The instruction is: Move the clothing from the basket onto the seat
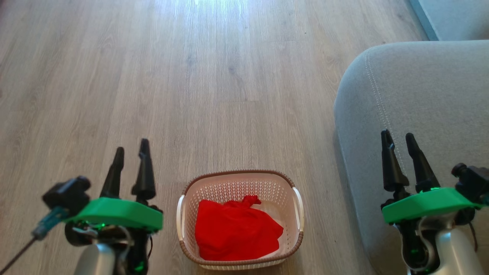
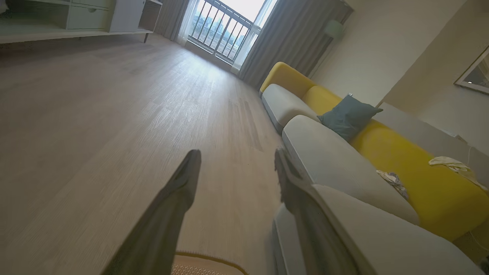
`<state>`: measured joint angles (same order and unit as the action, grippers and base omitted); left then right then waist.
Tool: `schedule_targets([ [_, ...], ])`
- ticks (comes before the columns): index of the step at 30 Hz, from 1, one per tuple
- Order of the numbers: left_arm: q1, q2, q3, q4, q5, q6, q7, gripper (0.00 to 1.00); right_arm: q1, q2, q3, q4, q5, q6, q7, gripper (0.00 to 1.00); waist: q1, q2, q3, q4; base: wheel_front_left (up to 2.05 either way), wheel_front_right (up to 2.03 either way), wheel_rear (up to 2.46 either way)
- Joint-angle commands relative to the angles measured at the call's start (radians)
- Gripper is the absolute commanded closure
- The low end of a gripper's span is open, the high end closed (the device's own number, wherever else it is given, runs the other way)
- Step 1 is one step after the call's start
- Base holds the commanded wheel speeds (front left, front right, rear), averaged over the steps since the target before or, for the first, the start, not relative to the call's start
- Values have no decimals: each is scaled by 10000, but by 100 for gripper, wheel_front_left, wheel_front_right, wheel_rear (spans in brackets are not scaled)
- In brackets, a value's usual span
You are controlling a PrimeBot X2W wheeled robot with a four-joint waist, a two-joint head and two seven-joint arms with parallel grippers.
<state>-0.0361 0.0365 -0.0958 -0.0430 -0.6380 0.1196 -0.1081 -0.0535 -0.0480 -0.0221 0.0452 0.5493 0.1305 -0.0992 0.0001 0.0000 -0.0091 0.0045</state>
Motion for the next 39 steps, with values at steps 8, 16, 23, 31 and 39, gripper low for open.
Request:
schedule_targets([
  [8,-432,902,-1490,215,1851,1380,-365,0,-359,-27,410,181,-1182,2,-439,0,-1,0,-74,-54,0,0,0],
  [16,-572,1302,-2414,664,2531,2187,-570,0,-315,-26,675,950,-1833,2,-646,0,-1,0,-139,-74,0,0,0],
  [23,-730,1618,-3163,762,3316,3130,-774,0,-446,-25,906,1432,-2189,2,-853,0,-1,0,-172,-89,0,0,0],
  [31,-712,1649,-3479,663,3781,3579,-1008,0,-508,-24,1002,1587,-3093,2,-1090,0,-1,0,-231,-77,0,0,0],
  [39,-618,1518,-3391,618,4668,3420,-1243,0,-592,-23,1105,1677,-3820,2,-1327,0,-1,0,-314,-87,0,0,0],
])
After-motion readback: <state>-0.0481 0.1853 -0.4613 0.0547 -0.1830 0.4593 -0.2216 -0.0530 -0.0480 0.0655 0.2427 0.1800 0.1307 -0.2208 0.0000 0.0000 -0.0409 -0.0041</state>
